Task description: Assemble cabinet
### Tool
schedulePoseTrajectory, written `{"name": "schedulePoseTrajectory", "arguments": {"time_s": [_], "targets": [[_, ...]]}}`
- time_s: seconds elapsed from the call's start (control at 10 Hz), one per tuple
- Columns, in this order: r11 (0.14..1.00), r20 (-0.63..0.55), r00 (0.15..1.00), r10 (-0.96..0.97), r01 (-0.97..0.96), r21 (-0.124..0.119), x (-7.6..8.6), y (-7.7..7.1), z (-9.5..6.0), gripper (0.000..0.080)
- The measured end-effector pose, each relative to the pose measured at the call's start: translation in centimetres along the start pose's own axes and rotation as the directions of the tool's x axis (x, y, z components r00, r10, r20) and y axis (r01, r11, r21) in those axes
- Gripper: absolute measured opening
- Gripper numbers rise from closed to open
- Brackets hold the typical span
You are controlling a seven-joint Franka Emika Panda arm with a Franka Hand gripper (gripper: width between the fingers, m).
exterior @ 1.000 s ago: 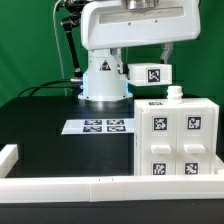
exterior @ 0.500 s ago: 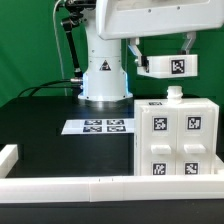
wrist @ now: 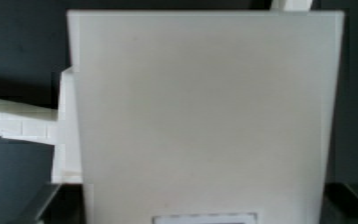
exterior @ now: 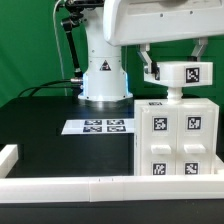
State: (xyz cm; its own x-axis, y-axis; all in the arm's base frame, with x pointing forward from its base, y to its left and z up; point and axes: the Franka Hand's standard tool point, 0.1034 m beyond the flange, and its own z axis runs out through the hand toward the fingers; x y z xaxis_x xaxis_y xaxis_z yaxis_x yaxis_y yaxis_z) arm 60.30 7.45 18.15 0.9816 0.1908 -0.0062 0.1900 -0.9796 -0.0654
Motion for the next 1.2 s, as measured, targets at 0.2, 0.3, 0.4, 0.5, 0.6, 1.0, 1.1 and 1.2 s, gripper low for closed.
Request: {"name": "schedulePoseTrajectory", "arguments": {"time_s": [0.2,0.3,0.4,0.5,0.6,1.0,1.1,1.2], "targets": [[1.0,0.001,1.0,0.0,0.0,0.0,0.0,0.0,0.1,0.056],[1.0,0.005,1.0,-0.007,0.007,0.0,-0.1,0.1,0.4,0.056],[1.0,0.009,1.0,-0.008,0.008,-0.001,0.0,0.2,0.7,0.056],[1.0,0.01,1.0,-0.01,0.01,-0.003,0.4,0.3,1.0,0.056],[1.0,0.013,1.0,-0.008,0.008,-0.004,0.5,0.5,1.3,0.056],[1.0,0.01,1.0,-0.006,0.007,-0.008,0.6,0.6,2.3,0.056],[1.0,-0.007,1.0,-0.007,0.007,-0.012,0.8,0.6,2.2,0.056],[1.0,-0.02,1.0,-0.005,0.005,-0.015,0.9,0.6,2.2,0.056]]}}
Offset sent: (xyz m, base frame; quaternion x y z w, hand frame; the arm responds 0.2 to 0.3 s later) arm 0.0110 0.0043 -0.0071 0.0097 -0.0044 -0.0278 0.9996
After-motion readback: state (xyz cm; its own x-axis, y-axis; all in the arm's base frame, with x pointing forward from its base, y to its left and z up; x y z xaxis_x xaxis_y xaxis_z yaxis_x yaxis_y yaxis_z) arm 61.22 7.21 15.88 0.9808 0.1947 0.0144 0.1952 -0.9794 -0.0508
